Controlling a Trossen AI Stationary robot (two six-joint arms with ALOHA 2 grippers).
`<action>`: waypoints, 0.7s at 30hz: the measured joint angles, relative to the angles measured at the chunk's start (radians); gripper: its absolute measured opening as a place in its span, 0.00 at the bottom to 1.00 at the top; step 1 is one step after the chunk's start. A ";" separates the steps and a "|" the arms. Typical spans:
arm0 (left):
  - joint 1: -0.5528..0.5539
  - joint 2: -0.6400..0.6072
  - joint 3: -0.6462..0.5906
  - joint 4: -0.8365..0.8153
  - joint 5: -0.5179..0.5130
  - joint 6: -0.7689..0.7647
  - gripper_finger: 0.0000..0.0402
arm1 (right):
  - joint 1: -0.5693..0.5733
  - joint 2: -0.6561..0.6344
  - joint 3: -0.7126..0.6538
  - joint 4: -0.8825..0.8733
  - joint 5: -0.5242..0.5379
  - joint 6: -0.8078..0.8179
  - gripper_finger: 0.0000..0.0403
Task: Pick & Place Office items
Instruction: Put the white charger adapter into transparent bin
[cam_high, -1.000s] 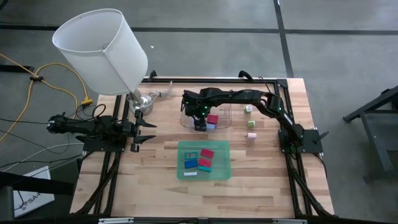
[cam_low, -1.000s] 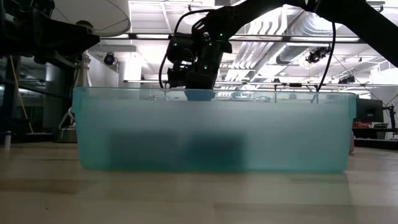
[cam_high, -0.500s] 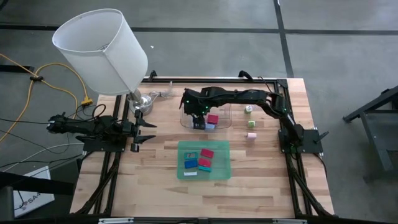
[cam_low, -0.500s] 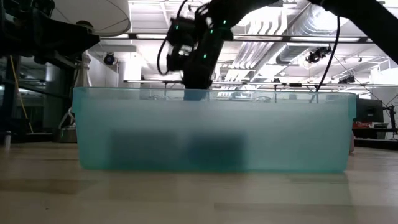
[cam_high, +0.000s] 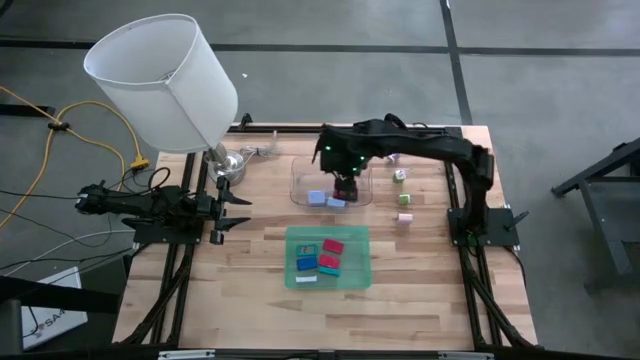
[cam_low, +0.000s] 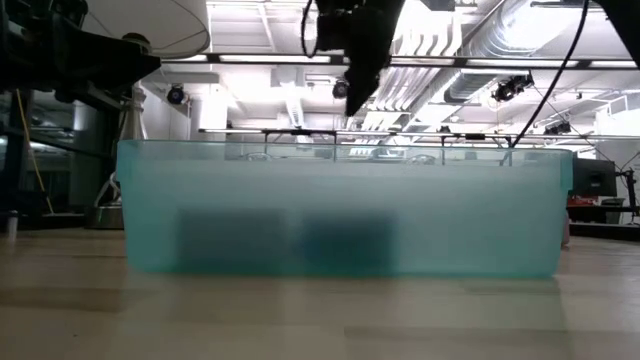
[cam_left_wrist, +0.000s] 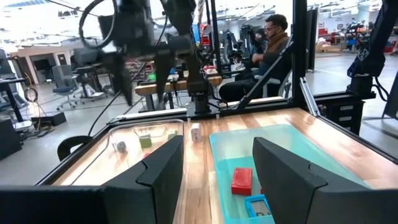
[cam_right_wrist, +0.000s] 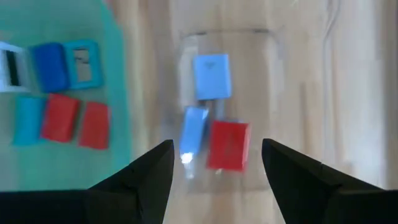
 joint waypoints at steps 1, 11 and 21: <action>0.000 0.000 0.000 0.000 -0.001 0.000 0.46 | 0.001 -0.011 -0.001 -0.034 -0.005 0.015 0.57; 0.000 0.000 0.000 0.000 0.000 0.000 0.46 | 0.078 -0.211 -0.341 -0.010 0.003 0.152 0.57; 0.000 0.000 0.000 0.000 0.000 0.000 0.46 | 0.162 -0.497 -0.727 0.211 0.045 0.311 0.57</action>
